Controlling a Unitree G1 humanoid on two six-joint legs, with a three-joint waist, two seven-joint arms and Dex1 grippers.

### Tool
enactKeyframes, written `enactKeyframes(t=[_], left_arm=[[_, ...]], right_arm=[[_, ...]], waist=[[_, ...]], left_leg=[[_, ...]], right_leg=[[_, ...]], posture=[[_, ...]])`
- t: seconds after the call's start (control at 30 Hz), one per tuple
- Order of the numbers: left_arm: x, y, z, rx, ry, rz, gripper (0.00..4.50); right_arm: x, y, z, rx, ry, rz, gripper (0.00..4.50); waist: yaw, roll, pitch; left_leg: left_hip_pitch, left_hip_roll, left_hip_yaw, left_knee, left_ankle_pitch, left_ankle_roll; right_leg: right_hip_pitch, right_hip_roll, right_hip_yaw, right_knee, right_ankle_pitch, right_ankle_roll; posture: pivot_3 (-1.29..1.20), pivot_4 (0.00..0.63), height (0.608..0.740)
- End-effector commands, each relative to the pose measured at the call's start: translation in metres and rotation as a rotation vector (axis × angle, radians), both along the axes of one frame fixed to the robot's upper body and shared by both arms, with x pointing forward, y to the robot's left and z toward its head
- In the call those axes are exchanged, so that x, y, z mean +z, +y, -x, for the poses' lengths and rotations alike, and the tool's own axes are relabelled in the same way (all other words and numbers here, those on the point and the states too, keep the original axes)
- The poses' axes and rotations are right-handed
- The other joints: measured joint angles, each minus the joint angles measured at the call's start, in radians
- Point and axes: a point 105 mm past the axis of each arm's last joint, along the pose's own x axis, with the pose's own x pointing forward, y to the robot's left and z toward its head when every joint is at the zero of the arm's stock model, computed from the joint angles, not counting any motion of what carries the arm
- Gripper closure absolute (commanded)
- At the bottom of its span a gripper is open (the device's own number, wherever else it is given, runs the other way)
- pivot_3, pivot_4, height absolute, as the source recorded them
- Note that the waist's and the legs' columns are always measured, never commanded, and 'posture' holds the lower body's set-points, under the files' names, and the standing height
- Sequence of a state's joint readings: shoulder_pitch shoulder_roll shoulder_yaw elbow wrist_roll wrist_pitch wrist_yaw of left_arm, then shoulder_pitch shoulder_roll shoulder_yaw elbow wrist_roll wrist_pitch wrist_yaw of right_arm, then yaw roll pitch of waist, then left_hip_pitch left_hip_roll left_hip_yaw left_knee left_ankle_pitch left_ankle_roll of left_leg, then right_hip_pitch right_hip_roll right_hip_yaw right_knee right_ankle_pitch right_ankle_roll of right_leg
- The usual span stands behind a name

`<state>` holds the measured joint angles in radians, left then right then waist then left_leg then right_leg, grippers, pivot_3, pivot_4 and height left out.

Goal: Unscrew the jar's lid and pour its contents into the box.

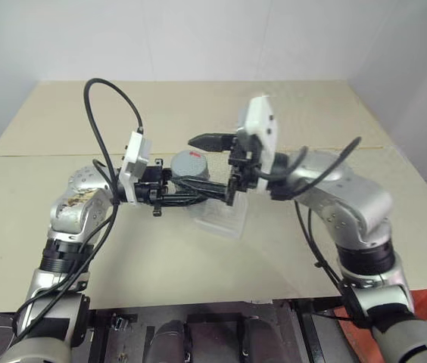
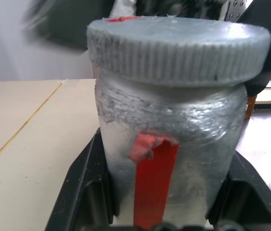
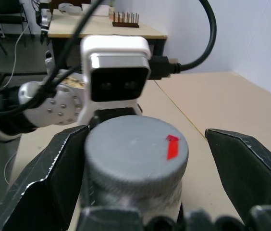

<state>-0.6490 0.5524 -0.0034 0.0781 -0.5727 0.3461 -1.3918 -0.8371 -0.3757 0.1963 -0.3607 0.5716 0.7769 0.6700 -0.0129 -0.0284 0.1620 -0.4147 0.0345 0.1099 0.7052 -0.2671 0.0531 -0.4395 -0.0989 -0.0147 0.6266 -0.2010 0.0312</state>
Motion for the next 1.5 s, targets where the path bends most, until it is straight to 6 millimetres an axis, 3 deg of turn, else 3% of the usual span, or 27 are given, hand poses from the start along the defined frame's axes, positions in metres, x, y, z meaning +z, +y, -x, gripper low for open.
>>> enactKeyframes(t=[0.03, 0.57, 1.3, 1.5], left_arm=[[0.01, -0.001, 0.003, -0.019, -0.052, 0.004, 2.57], [0.009, 0.005, 0.004, -0.002, -0.053, -0.007, 2.57], [0.01, 0.007, 0.004, -0.013, -0.046, -0.006, 2.57], [0.01, 0.006, 0.0, -0.001, -0.049, -0.001, 2.57]], right_arm=[[0.012, 0.002, -0.003, -0.031, -0.054, -0.019, 0.04], [0.015, -0.04, -0.015, -0.127, -0.052, -0.017, 0.04], [0.012, -0.062, -0.023, -0.169, -0.04, 0.021, 0.04], [0.008, -0.065, -0.011, -0.124, -0.052, 0.059, 0.04]], waist=[[0.001, 0.0, 0.0], [0.0, 0.0, 0.0], [0.002, 0.0, 0.0], [0.0, 0.0, 0.0]], left_leg=[[0.0, 0.0, 0.0, 0.0, 0.001, -0.001], [0.0, 0.0, 0.0, 0.0, 0.0, 0.0], [0.0, 0.0, 0.0, 0.0, 0.0, 0.001], [0.0, 0.0, 0.0, 0.0, 0.0, 0.001]], right_leg=[[0.0, 0.0, 0.0, 0.0, 0.0, 0.0], [0.0, 0.0, 0.0, 0.0, 0.0, 0.0], [0.0, 0.0, 0.0, -0.001, 0.0, 0.0], [0.0, 0.0, 0.0, -0.001, 0.0, 0.0]], posture=[[0.0, 0.15, 0.74], [0.0, 0.15, 0.74], [0.0, 0.15, 0.74], [0.0, 0.15, 0.74]])
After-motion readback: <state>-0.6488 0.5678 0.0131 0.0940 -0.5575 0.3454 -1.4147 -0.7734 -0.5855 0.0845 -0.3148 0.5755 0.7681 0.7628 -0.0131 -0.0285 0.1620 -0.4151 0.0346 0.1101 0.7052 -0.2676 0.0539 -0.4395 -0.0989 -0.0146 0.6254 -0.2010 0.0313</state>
